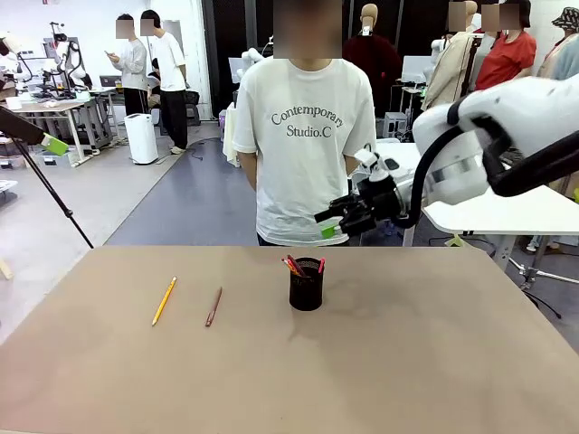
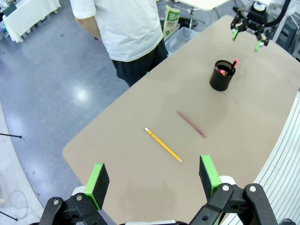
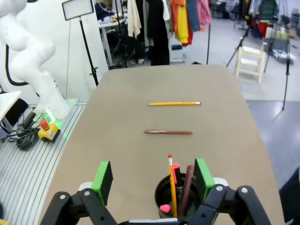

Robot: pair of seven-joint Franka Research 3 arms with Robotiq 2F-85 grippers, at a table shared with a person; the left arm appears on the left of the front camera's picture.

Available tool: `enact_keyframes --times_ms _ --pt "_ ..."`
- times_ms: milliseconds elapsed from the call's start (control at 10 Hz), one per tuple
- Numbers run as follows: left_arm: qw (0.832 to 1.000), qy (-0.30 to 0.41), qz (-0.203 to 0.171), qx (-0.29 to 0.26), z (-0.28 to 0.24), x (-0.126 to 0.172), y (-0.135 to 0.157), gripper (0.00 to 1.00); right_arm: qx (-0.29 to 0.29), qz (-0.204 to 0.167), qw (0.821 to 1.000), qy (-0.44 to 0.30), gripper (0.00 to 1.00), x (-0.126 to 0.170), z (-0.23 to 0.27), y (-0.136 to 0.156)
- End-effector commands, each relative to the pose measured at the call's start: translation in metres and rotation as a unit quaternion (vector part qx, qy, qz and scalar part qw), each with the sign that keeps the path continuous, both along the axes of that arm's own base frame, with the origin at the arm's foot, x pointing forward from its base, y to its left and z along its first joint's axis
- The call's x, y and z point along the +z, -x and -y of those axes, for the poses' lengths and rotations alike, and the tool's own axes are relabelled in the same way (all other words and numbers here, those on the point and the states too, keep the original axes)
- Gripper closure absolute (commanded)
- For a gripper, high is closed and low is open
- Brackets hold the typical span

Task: Place the pens into the pen holder.
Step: Pick up a writing instrument from the table and place it into the Pen holder.

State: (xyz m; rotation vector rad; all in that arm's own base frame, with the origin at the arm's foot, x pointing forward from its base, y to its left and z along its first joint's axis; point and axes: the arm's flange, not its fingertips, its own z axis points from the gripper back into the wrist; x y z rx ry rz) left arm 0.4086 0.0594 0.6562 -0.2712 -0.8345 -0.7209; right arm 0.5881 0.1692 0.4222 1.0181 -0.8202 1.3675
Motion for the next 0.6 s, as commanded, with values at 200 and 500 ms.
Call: enact_keyframes --times_ms 200,500 --pt "1.000 0.000 0.002 -0.004 0.000 0.000 0.002 0.00 -0.100 0.025 0.990 0.096 0.00 0.064 0.019 0.037" --pt "1.000 0.000 0.002 -0.004 0.000 0.000 0.002 0.00 -0.160 0.043 0.979 0.120 0.00 0.092 0.036 0.054"
